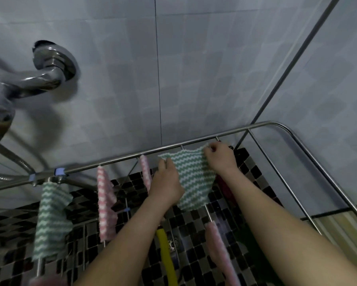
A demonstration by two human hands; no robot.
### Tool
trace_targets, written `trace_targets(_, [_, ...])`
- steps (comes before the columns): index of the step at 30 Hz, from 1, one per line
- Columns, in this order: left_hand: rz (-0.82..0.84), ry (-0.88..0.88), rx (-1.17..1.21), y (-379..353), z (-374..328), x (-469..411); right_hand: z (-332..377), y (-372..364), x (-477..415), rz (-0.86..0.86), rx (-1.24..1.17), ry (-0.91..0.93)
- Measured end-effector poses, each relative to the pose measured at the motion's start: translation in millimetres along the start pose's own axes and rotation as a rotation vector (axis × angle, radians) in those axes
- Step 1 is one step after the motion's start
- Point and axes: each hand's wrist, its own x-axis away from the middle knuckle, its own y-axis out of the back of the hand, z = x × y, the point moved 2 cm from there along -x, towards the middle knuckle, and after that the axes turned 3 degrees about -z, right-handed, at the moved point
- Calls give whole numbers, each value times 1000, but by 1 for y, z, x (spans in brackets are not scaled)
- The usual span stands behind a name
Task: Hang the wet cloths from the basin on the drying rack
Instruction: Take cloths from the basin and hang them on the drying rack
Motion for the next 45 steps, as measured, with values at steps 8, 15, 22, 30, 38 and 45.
trace_targets(8, [-192, -52, -58, 3, -1, 0, -10, -17, 28, 187, -141, -16])
trace_targets(15, [-142, -265, 318, -17, -23, 33, -10, -24, 46, 131, -36, 2])
trace_targets(22, [-198, -219, 329, -24, -18, 44, -2, -28, 57, 3, 145, 178])
trace_targets(30, [-329, 61, 209, 8, 47, 74, -4, -21, 71, 70, 287, 221])
trace_targets(38, [-280, 77, 355, 5, 52, 76, -7, -18, 77, 75, 128, 149])
trace_targets(45, [-446, -15, 169, 3, 29, 103, -23, 4, 96, 126, 84, 158])
